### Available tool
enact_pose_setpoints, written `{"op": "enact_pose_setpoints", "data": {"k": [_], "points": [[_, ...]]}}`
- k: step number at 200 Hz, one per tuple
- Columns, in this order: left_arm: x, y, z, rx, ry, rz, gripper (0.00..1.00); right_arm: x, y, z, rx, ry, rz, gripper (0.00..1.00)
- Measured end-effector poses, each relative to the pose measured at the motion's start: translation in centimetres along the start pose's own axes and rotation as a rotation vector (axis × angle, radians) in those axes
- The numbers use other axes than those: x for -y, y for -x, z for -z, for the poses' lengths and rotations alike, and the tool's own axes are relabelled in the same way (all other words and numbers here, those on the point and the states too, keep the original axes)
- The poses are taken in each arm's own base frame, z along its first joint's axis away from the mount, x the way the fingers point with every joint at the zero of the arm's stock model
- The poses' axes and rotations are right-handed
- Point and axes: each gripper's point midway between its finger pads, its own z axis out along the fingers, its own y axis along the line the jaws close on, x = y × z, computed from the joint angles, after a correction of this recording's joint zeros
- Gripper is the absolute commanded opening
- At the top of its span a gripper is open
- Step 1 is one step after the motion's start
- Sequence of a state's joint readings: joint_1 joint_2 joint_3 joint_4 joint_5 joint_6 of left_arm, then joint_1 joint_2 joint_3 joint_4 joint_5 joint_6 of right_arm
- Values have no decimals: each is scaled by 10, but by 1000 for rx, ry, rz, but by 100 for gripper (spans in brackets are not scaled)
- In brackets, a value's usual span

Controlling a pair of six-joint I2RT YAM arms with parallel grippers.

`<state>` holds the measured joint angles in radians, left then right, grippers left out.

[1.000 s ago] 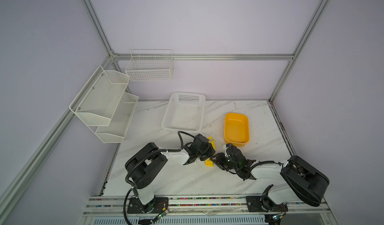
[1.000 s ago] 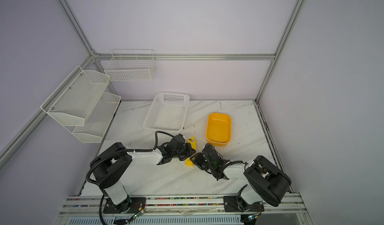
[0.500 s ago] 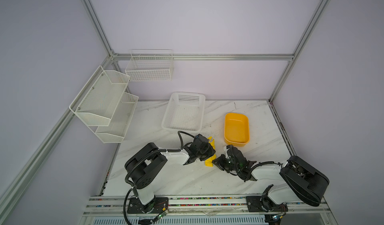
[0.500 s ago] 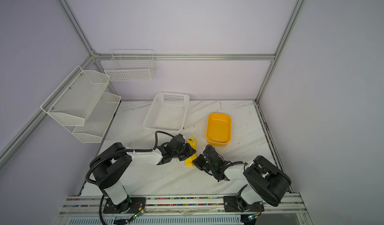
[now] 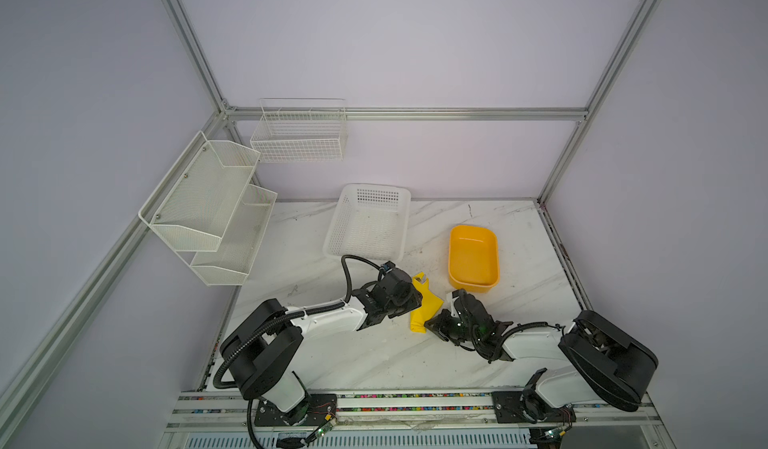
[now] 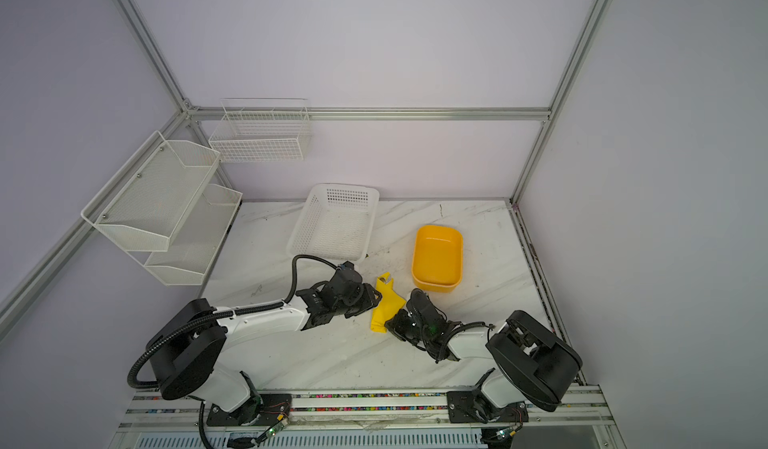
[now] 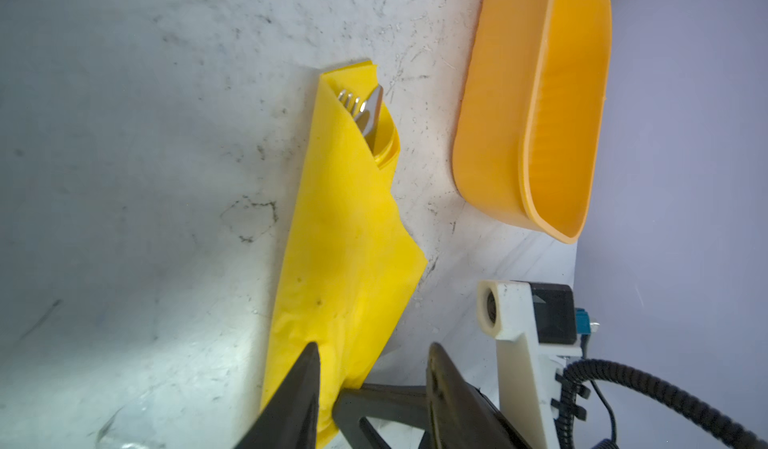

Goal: Place the utensils on the paper napkin and roll it up

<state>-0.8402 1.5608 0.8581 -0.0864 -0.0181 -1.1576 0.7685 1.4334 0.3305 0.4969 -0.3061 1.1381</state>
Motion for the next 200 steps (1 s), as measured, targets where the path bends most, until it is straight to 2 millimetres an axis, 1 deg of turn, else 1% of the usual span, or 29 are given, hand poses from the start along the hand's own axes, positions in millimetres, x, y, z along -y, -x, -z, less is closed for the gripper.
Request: {"op": "enact_pose_setpoints", "data": {"k": [35,96,150,200], "points": [[-17,-4,-4,-18,66,-15,49,2,-1,2,-2,-9,4,0],[-40,-21,-27,-107,117,-27,48,8,-3,6,-6,-39,13,0],[-28,-26,-34,-143,63,-32,47,7,-3,11,-3,-47,16,0],[-23,-32,-40,-176,30,-32,39,13,-5,12,-7,-62,13,0]]}}
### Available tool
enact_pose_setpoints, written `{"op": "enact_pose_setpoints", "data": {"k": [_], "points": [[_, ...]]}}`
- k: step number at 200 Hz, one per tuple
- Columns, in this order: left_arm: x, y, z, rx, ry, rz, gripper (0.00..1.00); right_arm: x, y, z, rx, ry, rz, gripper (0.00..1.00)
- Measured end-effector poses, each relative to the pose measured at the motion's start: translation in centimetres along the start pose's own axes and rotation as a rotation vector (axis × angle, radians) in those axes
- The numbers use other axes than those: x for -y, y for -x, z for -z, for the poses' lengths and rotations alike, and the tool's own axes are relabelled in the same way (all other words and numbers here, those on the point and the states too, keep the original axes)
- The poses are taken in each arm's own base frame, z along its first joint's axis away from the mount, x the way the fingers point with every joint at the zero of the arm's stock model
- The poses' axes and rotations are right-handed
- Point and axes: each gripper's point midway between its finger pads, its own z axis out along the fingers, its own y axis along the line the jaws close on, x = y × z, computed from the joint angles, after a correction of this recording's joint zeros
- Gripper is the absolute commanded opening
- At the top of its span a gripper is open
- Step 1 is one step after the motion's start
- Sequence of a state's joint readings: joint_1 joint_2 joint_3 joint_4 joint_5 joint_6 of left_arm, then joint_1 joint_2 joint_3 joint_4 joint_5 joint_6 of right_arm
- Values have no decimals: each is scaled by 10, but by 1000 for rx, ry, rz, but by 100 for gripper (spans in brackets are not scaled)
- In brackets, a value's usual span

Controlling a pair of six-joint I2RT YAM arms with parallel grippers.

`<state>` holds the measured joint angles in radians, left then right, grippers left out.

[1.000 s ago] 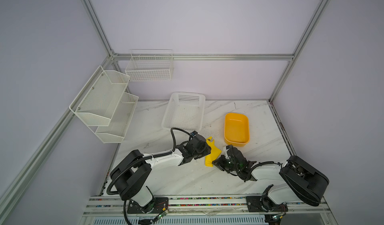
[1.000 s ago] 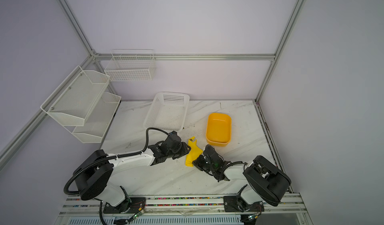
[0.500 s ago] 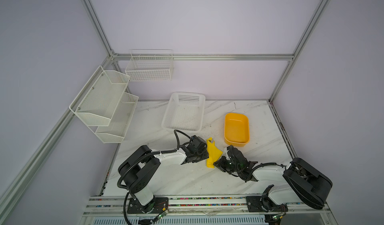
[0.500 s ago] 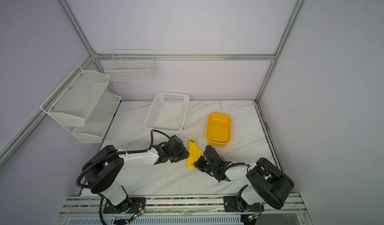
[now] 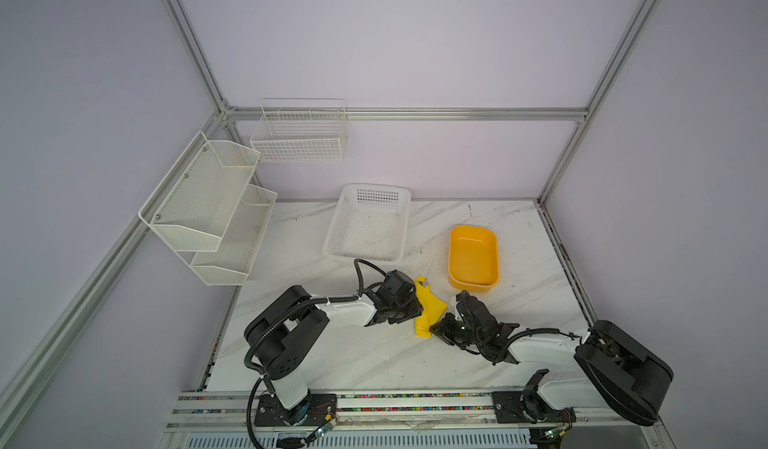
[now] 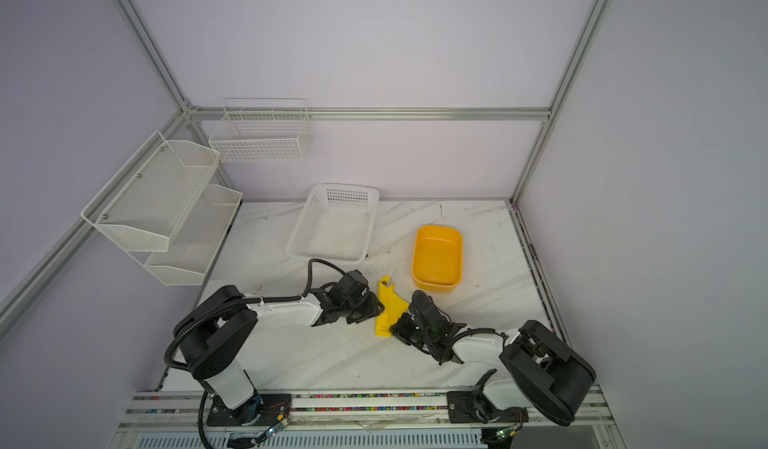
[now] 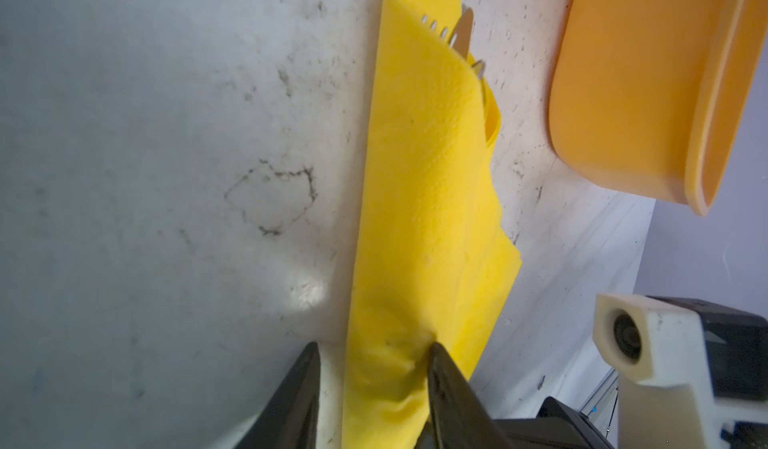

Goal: Place the utensils on the paper napkin and roll it up

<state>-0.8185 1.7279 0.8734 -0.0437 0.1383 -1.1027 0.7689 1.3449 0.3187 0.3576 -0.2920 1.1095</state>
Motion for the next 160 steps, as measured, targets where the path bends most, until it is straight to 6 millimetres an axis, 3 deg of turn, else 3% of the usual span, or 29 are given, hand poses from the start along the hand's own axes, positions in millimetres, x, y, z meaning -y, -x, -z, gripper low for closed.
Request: {"op": "enact_pose_setpoints", "data": {"k": [37,60,80,119,160], "points": [[2,-3,-3,-21,-17,-8,32,1,-1,2,-1,-3,-1,0],[2,-5,-4,-31,-21,-6,29,-2,-1,7,1,1,-4,5],[3,-6,-5,-34,-23,-5,28,-9,0,12,10,26,-7,17],[4,-6,-6,-36,-26,-5,27,-19,4,20,31,65,-30,56],[4,-6,-7,-38,-27,-6,26,-11,5,15,33,47,-61,60]]}}
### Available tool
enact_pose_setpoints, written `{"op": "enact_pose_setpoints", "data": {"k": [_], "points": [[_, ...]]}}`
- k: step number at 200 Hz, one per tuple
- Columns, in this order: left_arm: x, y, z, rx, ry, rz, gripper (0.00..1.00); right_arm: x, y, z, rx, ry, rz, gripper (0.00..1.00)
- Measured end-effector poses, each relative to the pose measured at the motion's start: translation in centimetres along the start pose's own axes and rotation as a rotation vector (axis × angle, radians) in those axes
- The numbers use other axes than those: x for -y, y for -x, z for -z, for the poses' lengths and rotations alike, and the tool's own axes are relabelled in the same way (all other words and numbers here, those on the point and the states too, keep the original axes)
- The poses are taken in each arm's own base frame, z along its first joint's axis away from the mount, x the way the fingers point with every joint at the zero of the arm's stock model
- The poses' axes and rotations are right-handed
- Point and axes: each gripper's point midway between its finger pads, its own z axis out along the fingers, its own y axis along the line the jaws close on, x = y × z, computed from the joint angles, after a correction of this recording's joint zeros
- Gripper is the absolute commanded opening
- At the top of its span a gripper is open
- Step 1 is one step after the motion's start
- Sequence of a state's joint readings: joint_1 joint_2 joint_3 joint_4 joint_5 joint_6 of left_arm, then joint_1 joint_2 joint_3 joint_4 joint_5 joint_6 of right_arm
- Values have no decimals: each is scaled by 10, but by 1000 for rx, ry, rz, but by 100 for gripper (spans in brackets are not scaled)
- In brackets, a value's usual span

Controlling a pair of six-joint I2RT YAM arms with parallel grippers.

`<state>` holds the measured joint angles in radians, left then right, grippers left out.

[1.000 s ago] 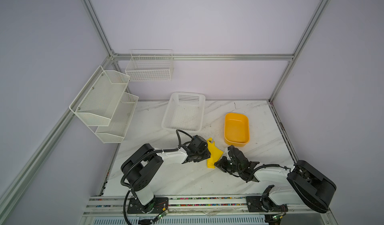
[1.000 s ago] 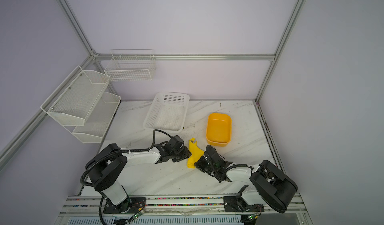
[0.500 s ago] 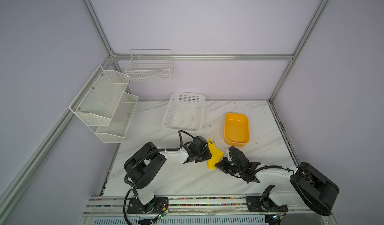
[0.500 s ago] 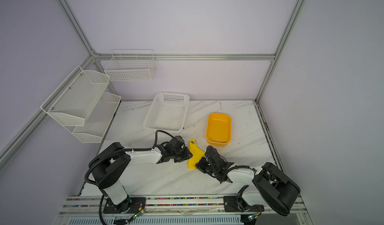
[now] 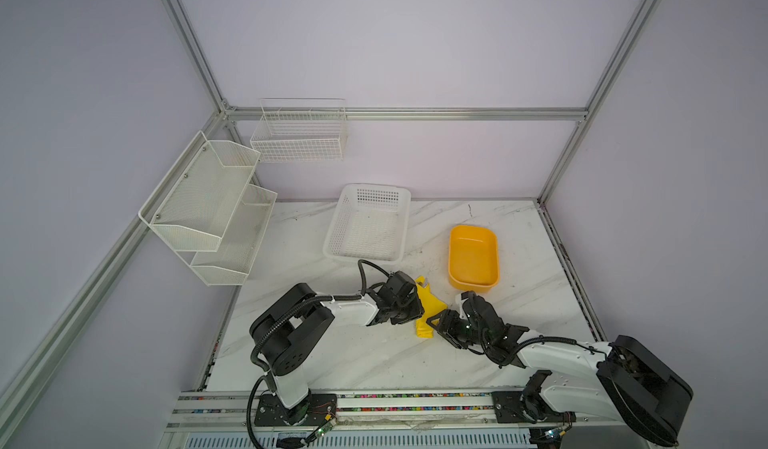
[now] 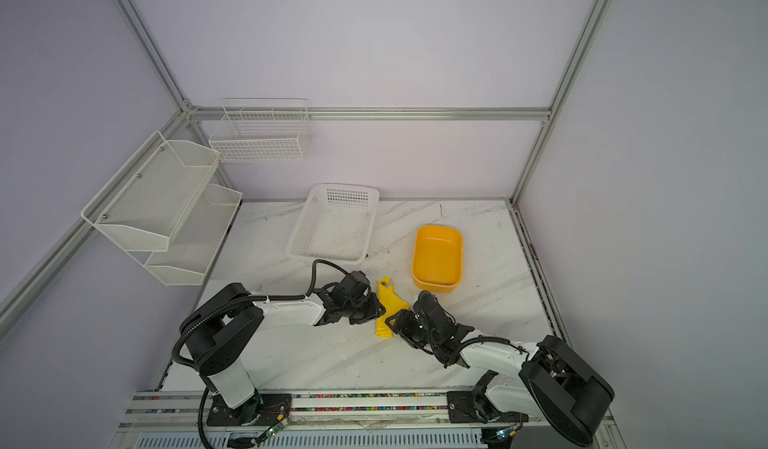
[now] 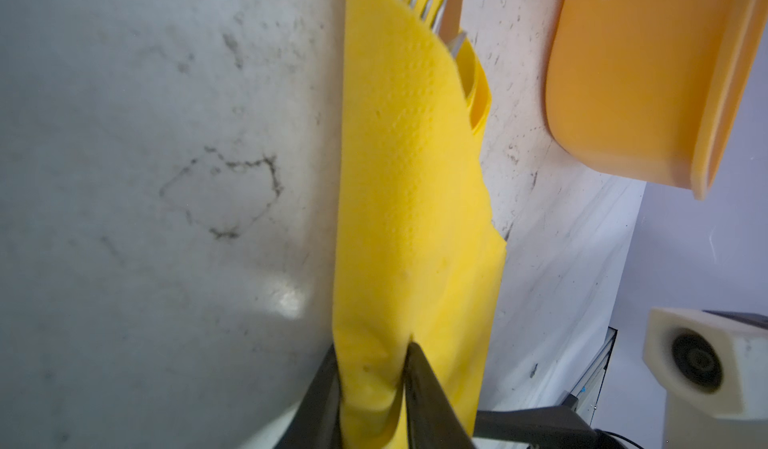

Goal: Place the utensils on the paper napkin and roll it up

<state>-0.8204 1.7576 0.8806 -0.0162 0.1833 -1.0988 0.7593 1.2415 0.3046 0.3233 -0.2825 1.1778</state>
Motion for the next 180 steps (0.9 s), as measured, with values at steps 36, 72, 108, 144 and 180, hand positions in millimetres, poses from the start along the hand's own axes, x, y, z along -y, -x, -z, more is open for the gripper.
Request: {"op": "enact_pose_setpoints", "data": {"k": [36,72,108,144,180], "points": [[3,-1,-2,-3,-3,-3,26,-1,2,-11,-6,7,-9,51],[4,-1,-3,-4,-4,-1,26,1,3,-18,-6,2,-8,34],[4,-1,-3,-4,-3,2,26,8,3,-20,-4,-20,-7,14],[6,-2,-1,1,-6,1,36,11,2,-14,0,-13,-4,11],[8,2,7,24,0,9,43,17,0,-9,0,-12,-4,8]]}}
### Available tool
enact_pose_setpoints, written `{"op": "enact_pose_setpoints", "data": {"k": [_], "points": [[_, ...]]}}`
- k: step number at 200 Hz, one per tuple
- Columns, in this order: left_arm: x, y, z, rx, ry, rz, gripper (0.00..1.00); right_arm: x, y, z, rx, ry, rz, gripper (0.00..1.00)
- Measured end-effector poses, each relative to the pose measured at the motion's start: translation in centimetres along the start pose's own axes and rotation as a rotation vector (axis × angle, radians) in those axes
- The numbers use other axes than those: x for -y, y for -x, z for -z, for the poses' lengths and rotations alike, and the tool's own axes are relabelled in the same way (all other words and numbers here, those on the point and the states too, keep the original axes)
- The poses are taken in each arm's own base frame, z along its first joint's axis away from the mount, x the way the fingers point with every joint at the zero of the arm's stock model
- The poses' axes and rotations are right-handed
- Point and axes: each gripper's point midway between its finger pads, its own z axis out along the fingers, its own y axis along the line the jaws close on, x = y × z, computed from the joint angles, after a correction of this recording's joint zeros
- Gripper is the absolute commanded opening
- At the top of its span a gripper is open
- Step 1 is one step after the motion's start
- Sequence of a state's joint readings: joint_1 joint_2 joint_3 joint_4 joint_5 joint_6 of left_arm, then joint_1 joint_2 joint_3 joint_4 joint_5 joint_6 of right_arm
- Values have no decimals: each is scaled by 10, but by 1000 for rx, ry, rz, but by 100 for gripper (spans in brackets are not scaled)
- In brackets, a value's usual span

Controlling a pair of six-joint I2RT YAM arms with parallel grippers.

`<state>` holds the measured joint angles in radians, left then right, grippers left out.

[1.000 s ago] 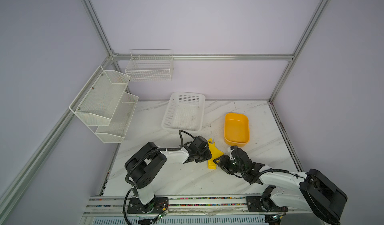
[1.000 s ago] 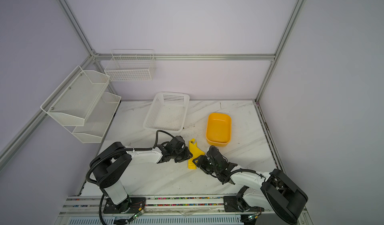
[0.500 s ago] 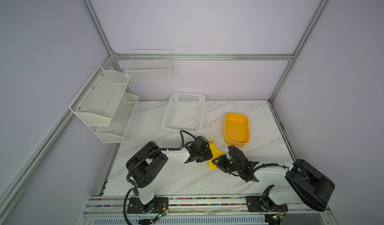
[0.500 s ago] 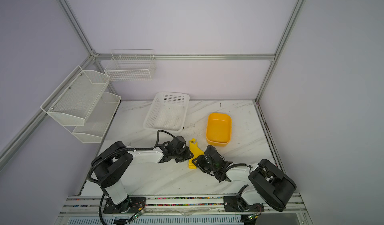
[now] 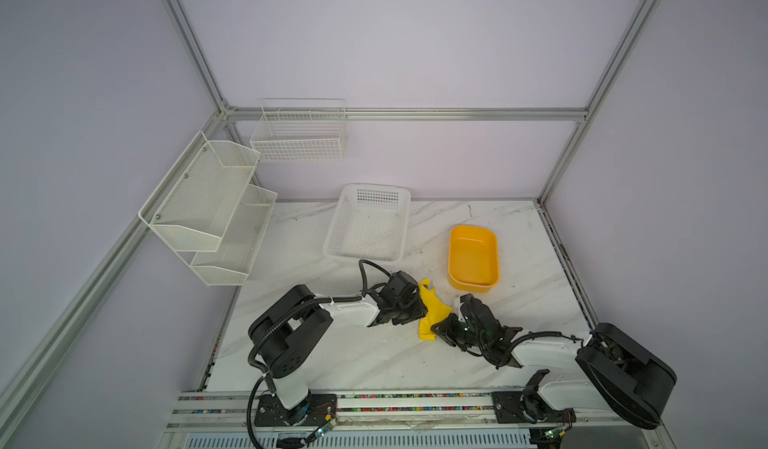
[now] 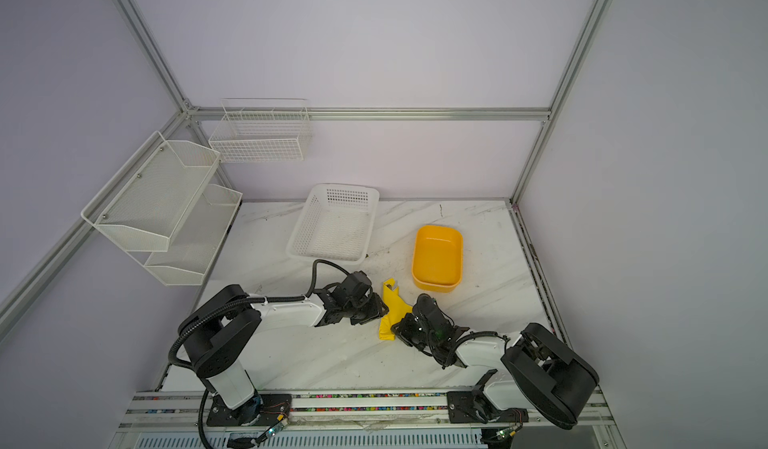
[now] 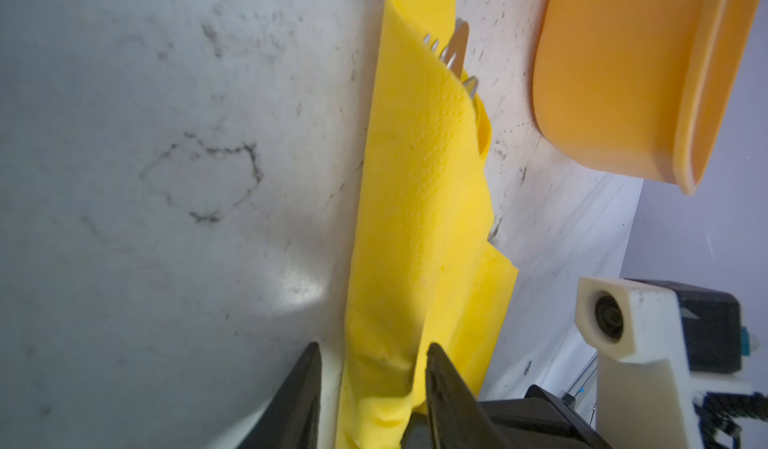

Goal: Place the utensils on the paper napkin and roll it up

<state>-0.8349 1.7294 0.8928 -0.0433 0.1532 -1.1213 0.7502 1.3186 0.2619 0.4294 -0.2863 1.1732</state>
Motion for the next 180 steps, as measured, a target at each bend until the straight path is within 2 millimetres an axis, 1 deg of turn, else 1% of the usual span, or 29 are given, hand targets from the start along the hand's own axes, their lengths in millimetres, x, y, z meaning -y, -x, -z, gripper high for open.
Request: {"op": "enact_pose_setpoints", "data": {"k": [40,65,92,118,144,180], "points": [[11,6,14,33,-33,6,43,2,1,3,-14,5,13,8],[7,7,16,42,-31,16,49,6,3,5,-32,-2,40,8],[8,12,16,43,-56,24,50,7,5,7,-56,-16,86,8],[6,17,10,38,-66,35,50,8,6,9,-76,-26,121,9],[-6,13,-3,10,-38,41,48,10,8,10,-85,-39,143,9],[3,16,-12,-6,-56,32,44,10,9,11,-92,-41,161,10]]}}
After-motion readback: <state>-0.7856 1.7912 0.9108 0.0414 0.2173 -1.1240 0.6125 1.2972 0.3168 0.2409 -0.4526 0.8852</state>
